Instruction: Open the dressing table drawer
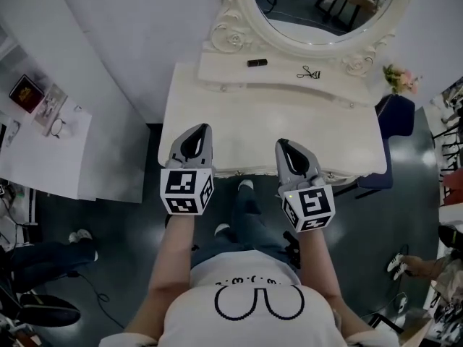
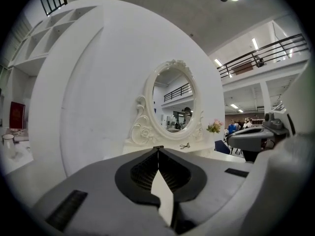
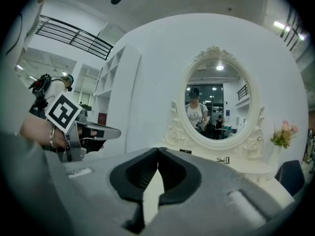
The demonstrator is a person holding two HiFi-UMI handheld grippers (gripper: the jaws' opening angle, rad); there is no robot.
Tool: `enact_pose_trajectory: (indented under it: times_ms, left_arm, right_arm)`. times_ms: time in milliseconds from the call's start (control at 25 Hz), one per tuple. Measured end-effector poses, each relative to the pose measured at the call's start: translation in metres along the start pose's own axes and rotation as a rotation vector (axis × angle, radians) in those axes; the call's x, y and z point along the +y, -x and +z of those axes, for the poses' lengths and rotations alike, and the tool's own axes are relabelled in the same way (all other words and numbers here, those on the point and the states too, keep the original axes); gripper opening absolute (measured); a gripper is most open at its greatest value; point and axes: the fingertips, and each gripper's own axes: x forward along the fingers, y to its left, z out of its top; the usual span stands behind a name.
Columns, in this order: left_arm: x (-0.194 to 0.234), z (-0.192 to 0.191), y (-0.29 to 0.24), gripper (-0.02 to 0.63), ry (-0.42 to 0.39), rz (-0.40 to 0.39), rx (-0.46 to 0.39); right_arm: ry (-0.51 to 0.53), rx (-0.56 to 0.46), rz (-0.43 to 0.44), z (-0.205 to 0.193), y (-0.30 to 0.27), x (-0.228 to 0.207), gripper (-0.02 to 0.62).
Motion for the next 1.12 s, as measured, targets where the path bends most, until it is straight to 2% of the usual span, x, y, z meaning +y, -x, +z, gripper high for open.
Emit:
enact_pose_trajectory:
  times_ms: [120, 200, 280, 560, 720, 1120]
  left_arm:
    - [0.001, -0.008, -0.027, 0.022, 0.023, -0.014, 0.024]
    - [0.003, -0.014, -0.047, 0.110, 0.063, -0.018, 0.033]
    - [0.007, -0.025, -0.067, 0.149, 0.093, -0.007, 0.057]
    - [0.024, -0.055, -0.129, 0.149, 0.061, 0.028, 0.141]
    - [0.040, -0.073, -0.164, 0.148, 0.057, 0.079, 0.195]
    - [0.071, -0.127, -0.244, 0.147, 0.097, 0.162, 0.333]
  right_arm:
    - [-0.004, 0.010, 0.006, -0.006, -0.020, -0.018, 0.000]
    - [-0.010, 0.019, 0.015, -0.012, -0.034, -0.031, 0.000]
    - [-0.022, 0.032, 0.024, -0.020, -0.050, -0.044, 0.000]
    - [-0.064, 0.089, 0.038, -0.043, -0.104, -0.086, 0.000]
    - [-0.086, 0.131, 0.051, -0.062, -0.129, -0.105, 0.000]
    - [-0.126, 0.217, 0.071, -0.100, -0.185, -0.152, 0.000]
